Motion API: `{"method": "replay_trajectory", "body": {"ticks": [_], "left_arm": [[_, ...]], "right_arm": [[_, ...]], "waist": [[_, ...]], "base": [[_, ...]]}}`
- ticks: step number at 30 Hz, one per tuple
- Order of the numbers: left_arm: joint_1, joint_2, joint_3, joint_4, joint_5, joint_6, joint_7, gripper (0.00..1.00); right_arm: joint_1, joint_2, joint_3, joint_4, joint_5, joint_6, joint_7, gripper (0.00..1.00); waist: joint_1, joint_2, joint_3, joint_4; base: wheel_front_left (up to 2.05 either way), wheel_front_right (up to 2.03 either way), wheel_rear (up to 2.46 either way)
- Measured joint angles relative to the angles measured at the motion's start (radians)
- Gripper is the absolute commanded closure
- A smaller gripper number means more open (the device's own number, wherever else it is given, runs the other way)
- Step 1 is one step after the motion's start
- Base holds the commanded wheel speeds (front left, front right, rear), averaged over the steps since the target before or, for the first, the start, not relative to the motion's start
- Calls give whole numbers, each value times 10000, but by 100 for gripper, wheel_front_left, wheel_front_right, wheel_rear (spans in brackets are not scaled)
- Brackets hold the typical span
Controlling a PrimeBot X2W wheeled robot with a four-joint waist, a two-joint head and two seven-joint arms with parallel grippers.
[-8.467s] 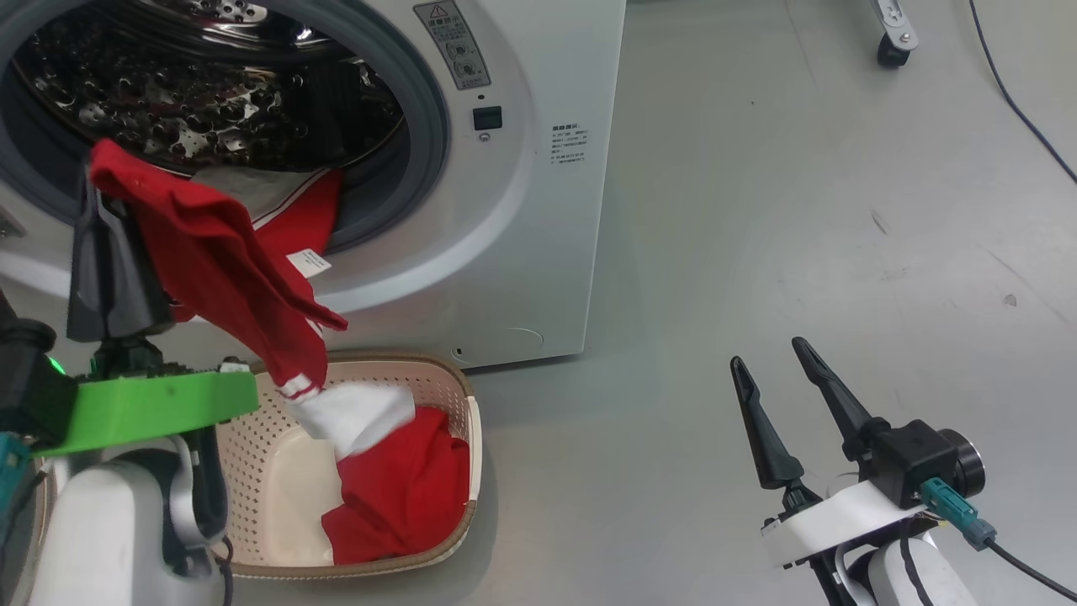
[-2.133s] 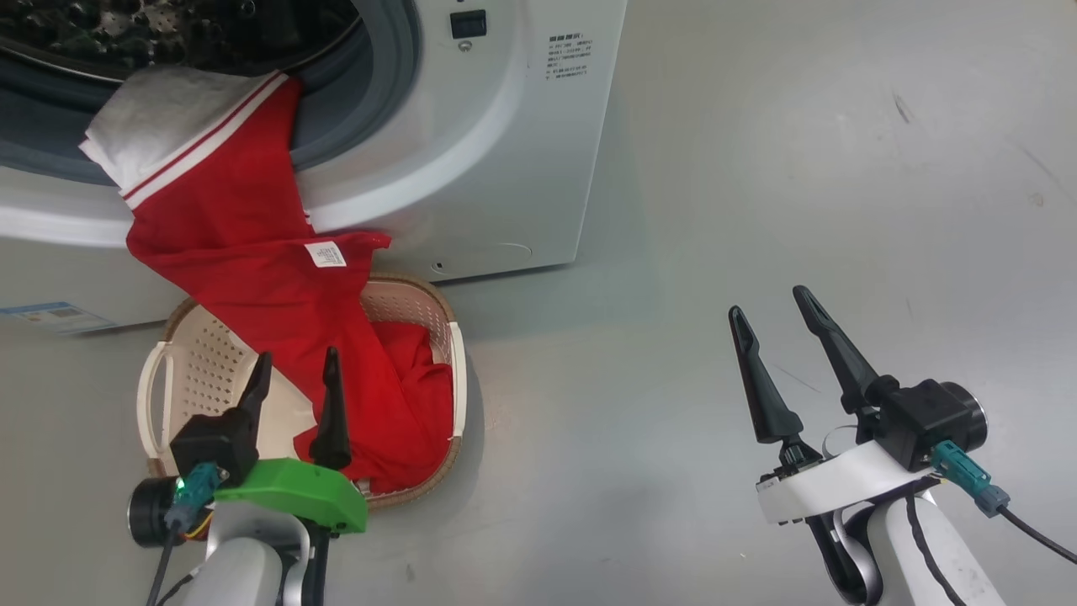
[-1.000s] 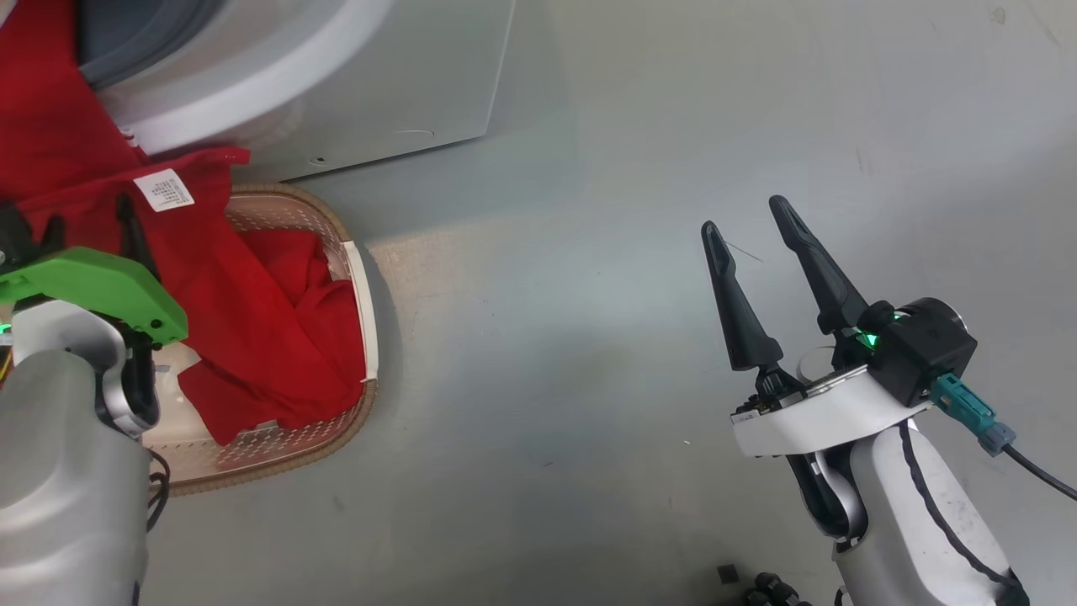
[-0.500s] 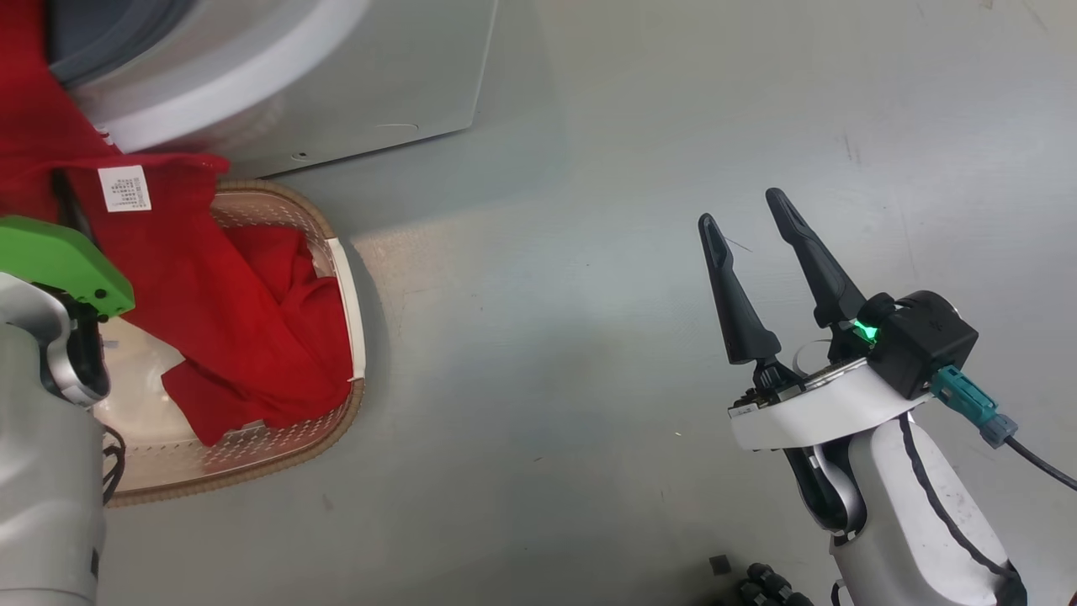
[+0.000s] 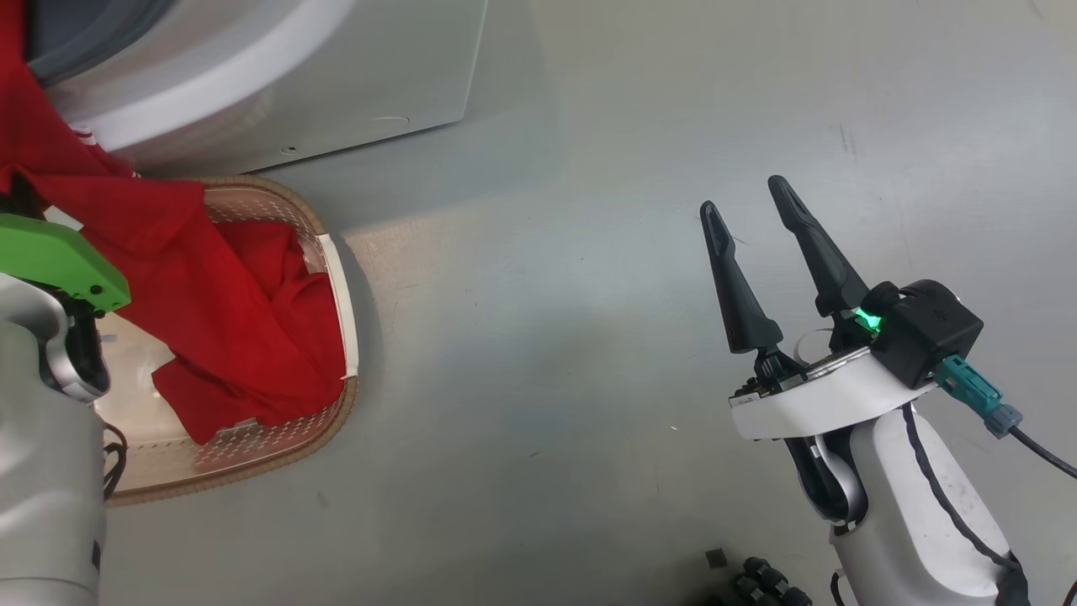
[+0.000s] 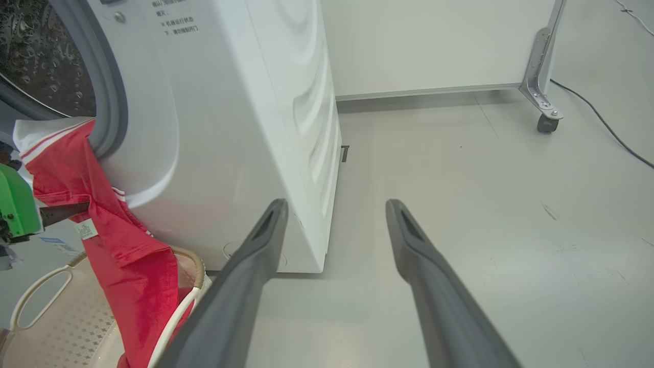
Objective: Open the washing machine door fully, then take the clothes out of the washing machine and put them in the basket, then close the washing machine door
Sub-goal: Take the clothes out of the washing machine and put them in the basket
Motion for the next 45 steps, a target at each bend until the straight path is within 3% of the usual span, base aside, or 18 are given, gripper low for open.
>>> {"method": "replay_trajectory", "body": {"ticks": [8,13,26,45], "left_arm": [[75,-639,-15,107,-13,-27,-1009,100],[448,-848,-46,113,-17,-274,-1718,100],[1309,-1473,-341,-384,92,-717,-1998,100],[2697,-1668,-13,-3626,882,-800,-1996,100]], "right_arm": [[-6,-4,-209,54,-35,0,0,0],[-6,-4,-257,94,-104,0,0,0],[26,-12,-376,347,-495,0,0,0],[622,-15,-454,593,-614,0,0,0]], "waist": [[0,0,-100,185],[0,0,-245,377],[0,0,-912,895],[0,0,-2263,1387]], "base": [[0,0,0],[0,0,0],[0,0,0],[0,0,0]]}}
